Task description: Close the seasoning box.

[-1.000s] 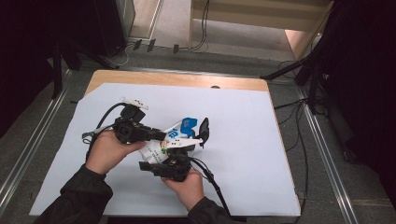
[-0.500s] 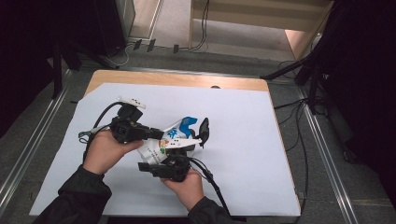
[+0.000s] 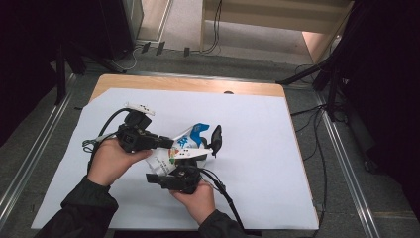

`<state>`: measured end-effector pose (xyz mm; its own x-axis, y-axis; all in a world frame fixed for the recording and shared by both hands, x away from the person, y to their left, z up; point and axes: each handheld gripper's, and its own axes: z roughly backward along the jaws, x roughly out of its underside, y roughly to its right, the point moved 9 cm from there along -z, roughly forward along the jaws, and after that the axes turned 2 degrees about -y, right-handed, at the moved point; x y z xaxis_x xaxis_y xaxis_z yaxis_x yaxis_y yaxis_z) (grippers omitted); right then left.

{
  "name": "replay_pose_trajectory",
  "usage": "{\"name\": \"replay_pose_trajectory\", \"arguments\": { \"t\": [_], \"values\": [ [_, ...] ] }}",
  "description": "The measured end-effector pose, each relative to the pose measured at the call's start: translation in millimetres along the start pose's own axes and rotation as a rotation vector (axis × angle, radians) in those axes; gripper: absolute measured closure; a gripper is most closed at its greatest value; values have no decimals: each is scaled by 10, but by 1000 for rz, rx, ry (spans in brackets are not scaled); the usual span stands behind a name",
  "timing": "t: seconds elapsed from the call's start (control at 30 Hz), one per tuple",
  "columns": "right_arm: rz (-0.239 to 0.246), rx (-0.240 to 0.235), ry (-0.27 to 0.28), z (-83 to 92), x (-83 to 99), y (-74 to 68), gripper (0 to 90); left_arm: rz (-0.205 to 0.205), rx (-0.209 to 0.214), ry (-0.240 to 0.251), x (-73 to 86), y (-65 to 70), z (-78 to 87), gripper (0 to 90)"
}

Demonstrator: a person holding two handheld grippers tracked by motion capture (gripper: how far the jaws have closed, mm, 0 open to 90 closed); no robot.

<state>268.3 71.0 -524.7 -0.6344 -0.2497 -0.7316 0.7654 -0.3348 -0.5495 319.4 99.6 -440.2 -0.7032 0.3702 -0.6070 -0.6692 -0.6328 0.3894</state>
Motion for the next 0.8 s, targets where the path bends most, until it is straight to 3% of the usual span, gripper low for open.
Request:
{"name": "replay_pose_trajectory", "arguments": {
  "t": [0.17, 0.33, 0.8],
  "values": [
    [2, 13, -1, -21, 23, 17, 607, -4, -1, -3, 2, 13, -12, 886],
    [-1, 13, 10, 1, 7, 20, 655, -4, -2, 0, -3, 15, -7, 884],
    [-8, -17, 19, 39, -42, -14, 664, -2, 0, 20, -25, -2, -18, 876]
  ]
}}
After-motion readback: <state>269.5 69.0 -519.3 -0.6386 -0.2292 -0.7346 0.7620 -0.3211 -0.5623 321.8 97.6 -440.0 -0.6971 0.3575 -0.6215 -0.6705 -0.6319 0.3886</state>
